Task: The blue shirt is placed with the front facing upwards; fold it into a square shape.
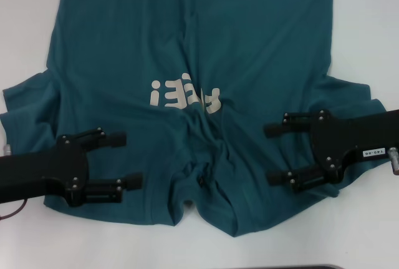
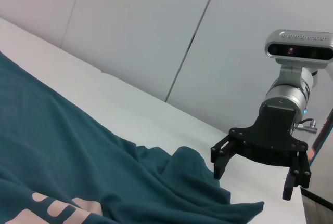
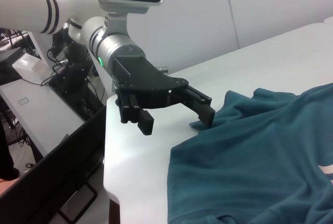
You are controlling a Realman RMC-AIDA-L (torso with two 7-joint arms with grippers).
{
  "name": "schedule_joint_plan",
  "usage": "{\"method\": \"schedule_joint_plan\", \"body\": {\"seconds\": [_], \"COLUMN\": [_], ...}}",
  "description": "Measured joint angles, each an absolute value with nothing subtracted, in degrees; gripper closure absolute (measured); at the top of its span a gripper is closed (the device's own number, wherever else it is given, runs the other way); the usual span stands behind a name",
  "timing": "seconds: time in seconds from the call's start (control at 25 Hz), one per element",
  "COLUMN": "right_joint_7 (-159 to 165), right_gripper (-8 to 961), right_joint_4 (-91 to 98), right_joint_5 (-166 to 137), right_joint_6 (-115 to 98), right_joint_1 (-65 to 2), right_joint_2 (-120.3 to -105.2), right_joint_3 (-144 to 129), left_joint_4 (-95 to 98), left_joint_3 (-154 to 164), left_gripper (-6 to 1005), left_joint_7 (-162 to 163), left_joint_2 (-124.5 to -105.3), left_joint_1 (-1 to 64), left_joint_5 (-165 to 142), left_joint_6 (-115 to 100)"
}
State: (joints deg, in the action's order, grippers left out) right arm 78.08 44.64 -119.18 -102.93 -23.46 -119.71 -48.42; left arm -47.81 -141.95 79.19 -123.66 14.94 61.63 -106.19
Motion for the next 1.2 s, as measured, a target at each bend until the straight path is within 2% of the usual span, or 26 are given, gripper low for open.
{"method": "schedule_joint_plan", "body": {"seconds": [0.84, 1.0, 1.2], "right_joint_7": [85.33, 98.34, 106.57], "right_gripper": [8, 8, 8], "right_joint_4": [44.64, 44.38, 41.56], "right_joint_5": [-119.19, -119.19, -118.73], "right_joint_6": [-103.66, -104.6, -106.7], "right_joint_1": [-24.66, -27.46, -31.06], "right_joint_2": [-119.54, -118.92, -118.35], "right_joint_3": [-48.33, -47.56, -45.1], "left_joint_4": [-48.04, -47.86, -45.38], "left_joint_3": [-143.47, -145.9, -147.84], "left_gripper": [52, 52, 52], "left_joint_7": [85.82, 100.94, 116.94], "left_joint_2": [-123.33, -121.87, -118.61], "left_joint_1": [15.59, 17.79, 19.99], "left_joint_5": [62.02, 61.83, 62.05], "left_joint_6": [-106.9, -107.29, -107.85]}}
